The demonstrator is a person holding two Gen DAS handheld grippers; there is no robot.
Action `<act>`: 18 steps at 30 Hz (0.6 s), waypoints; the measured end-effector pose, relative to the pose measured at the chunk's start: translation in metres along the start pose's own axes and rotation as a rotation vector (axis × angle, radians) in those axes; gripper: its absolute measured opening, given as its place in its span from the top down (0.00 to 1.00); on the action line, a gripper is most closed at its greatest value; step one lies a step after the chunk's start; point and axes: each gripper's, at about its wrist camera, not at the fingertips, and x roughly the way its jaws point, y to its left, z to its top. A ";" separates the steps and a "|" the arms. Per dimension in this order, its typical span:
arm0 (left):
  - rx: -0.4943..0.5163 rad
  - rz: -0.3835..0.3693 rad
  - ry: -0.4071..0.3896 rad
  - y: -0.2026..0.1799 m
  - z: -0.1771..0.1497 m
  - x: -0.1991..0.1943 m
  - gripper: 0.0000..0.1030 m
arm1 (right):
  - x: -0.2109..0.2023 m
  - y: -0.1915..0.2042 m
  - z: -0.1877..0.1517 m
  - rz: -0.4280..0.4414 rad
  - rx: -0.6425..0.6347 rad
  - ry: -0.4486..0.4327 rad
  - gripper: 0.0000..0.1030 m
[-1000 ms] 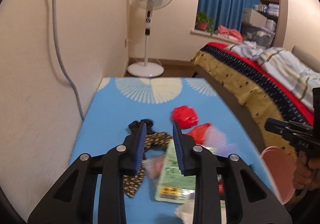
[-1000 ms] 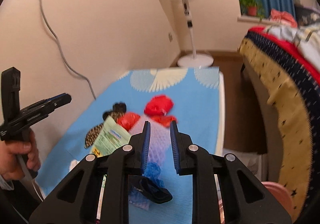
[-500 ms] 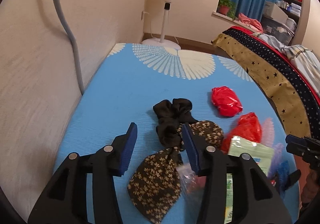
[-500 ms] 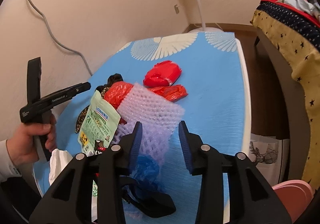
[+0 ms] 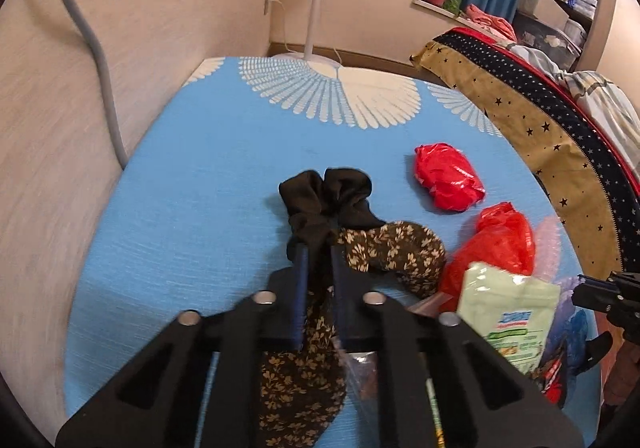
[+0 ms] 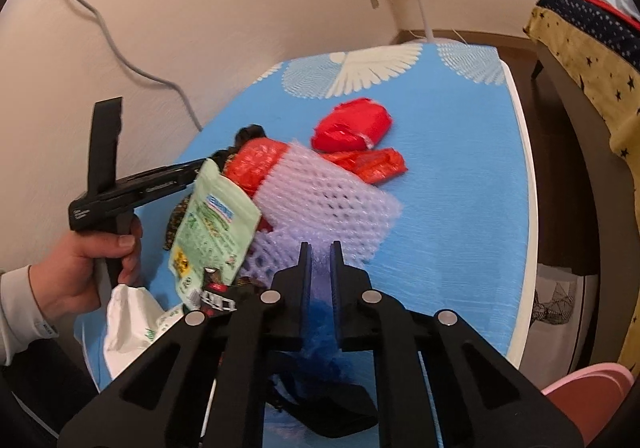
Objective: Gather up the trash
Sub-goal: 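Close left tool on the floral cloth while right tool closes on the lavender mesh net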
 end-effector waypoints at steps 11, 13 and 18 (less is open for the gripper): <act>-0.028 0.025 -0.083 -0.004 0.009 -0.048 0.98 | -0.045 0.026 0.024 0.028 -0.053 -0.141 0.93; -0.025 0.034 -0.105 -0.007 0.011 -0.060 0.98 | -0.052 0.031 0.028 0.026 -0.057 -0.165 0.93; -0.029 0.055 -0.155 -0.009 0.012 -0.091 0.98 | -0.068 0.043 0.033 0.019 -0.072 -0.214 0.93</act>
